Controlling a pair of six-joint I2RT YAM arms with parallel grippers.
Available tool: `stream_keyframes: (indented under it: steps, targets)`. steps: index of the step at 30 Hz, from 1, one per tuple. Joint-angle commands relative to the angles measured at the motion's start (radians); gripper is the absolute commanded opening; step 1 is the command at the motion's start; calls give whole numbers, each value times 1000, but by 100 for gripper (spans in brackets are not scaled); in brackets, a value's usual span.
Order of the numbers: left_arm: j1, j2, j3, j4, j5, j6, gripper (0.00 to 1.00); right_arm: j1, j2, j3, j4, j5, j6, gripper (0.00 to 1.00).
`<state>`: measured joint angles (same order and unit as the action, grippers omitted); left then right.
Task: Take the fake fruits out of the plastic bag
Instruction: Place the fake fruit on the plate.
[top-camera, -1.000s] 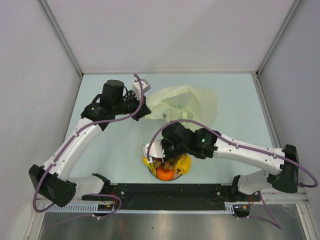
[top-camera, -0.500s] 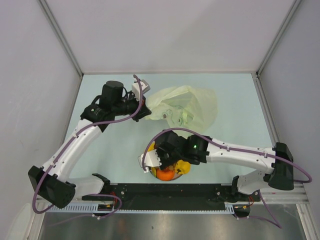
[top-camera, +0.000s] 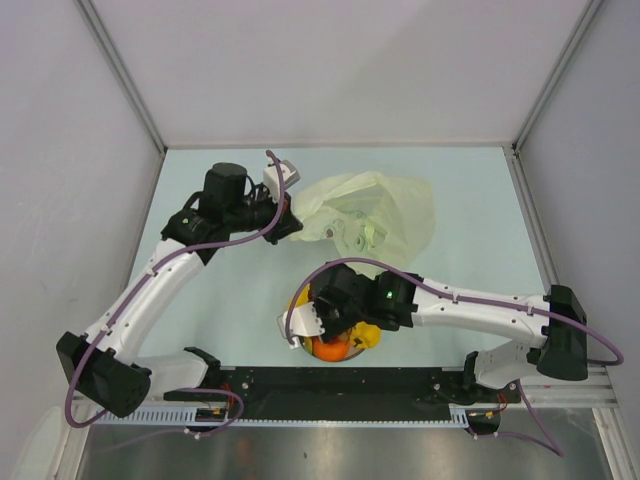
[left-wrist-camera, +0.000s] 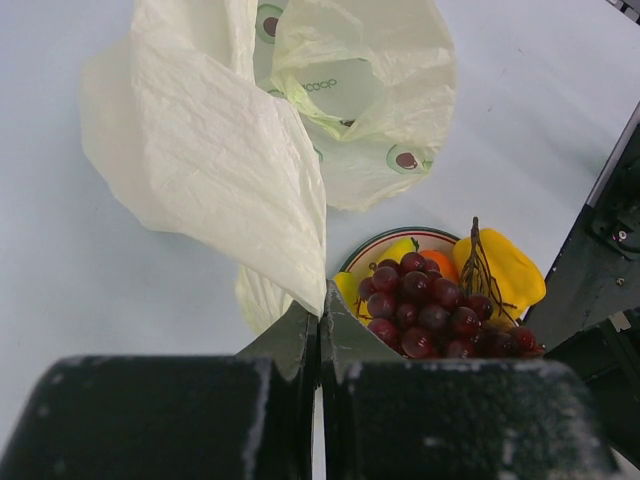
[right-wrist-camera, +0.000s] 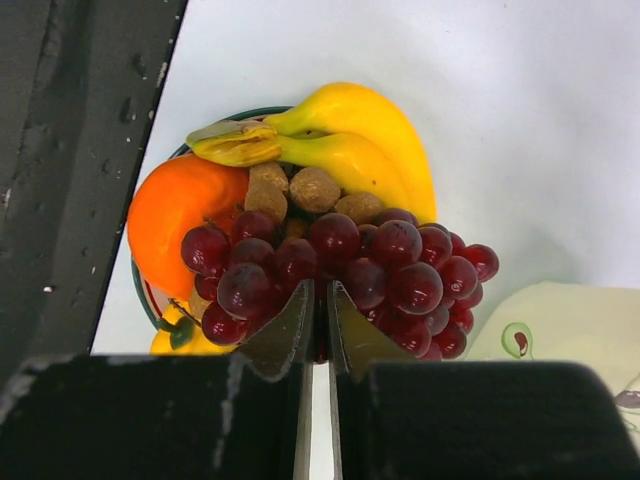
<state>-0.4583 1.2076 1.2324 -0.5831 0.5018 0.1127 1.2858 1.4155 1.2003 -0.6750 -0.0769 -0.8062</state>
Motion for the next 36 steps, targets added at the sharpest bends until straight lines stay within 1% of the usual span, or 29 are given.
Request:
stream_keyframes:
  steps: [1, 3, 10, 12, 13, 14, 16, 17, 19, 21, 26, 36]
  targets:
    - [6, -31, -7, 32, 26, -13, 0, 6, -29, -1, -32, -52, -14, 9]
    - [7, -29, -5, 34, 26, -13, 0, 4, -36, -1, -41, -66, -8, 11]
    - [7, -13, 4, 37, 27, -13, 0, 4, -47, -7, -66, -106, 7, 12]
    - [7, -6, 9, 34, 26, -13, 0, 3, -47, -8, -63, -109, 9, 14]
    - [7, -8, 13, 34, 26, -13, 0, 1, -47, -10, -63, -109, 10, 16]
    - [9, -6, 13, 35, 26, -13, 0, 1, -47, -13, -60, -104, 10, 24]
    - [7, -8, 13, 35, 24, -13, 0, 1, -52, -19, -44, -100, 19, 34]
    - [9, -8, 10, 32, 23, -13, 0, 3, -55, -25, -38, -90, 22, 42]
    - [9, -13, 7, 34, 24, -13, 0, 3, -59, -28, -31, -83, 27, 49]
    - [9, -14, 6, 31, 26, -15, 0, 3, -62, -28, -26, -74, 29, 52]
    - [7, -14, 4, 32, 26, -13, 0, 18, -95, -27, -17, -34, 32, 55]
    - [9, 3, 4, 37, 24, -13, 0, 21, -127, -24, -48, -14, 48, 57]
